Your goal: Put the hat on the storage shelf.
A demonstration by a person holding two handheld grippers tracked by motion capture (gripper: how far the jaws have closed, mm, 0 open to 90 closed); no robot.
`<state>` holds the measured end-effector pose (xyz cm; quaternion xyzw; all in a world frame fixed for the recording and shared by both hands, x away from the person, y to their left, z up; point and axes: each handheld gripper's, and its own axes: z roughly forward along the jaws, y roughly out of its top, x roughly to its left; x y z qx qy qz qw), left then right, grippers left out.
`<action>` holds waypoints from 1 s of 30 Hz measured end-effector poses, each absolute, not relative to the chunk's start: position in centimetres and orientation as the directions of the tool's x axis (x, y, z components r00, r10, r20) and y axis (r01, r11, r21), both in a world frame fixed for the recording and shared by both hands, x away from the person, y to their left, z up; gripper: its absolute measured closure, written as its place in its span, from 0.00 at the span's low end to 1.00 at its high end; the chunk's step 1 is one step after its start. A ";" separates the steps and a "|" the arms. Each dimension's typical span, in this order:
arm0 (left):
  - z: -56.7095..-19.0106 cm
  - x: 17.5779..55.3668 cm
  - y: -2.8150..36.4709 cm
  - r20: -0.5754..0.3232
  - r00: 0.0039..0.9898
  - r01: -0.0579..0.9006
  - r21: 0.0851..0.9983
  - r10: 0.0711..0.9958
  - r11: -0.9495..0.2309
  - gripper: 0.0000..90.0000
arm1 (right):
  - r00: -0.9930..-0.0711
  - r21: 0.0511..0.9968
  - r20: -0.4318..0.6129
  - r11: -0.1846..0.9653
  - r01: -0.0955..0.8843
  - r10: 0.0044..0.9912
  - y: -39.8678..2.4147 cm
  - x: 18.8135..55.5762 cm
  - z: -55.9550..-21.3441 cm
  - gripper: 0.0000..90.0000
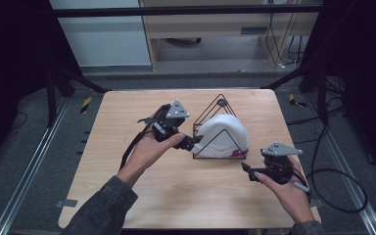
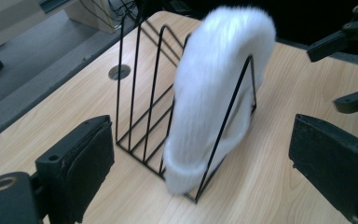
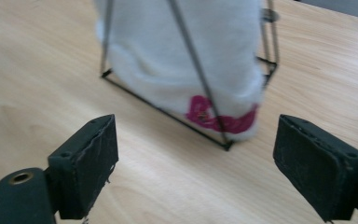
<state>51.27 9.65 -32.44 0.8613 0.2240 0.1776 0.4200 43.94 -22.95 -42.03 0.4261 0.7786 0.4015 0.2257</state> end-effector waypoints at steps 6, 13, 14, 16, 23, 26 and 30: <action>-34.1 50.1 13.2 0.098 0.813 0.272 0.808 0.574 -0.523 0.06 | -0.612 0.806 -0.022 0.376 0.457 0.791 -20.2 42.5 -42.9 0.13; -36.7 49.2 17.9 0.086 0.780 0.323 0.793 0.620 -0.516 0.06 | -0.664 0.783 -0.006 0.416 0.462 0.748 -17.0 42.3 -44.5 0.21; -37.1 49.1 18.4 0.085 0.776 0.330 0.790 0.625 -0.517 0.06 | -0.674 0.779 0.001 0.422 0.463 0.739 -16.1 42.3 -44.8 0.21; -38.2 48.9 19.5 0.082 0.764 0.353 0.776 0.639 -0.522 0.06 | -0.701 0.770 0.005 0.444 0.458 0.713 -14.9 42.4 -45.2 0.21; -42.7 48.5 22.8 0.053 0.734 0.432 0.733 0.677 -0.526 0.06 | -0.745 0.750 0.035 0.475 0.460 0.666 -10.5 43.3 -47.4 0.20; -43.9 48.5 23.7 0.037 0.721 0.456 0.727 0.692 -0.514 0.06 | -0.752 0.738 0.032 0.491 0.462 0.658 -9.3 43.7 -48.0 0.20; -45.5 48.2 24.9 0.029 0.708 0.482 0.711 0.705 -0.513 0.06 | -0.754 0.730 0.026 0.502 0.463 0.657 -8.0 44.2 -48.7 0.20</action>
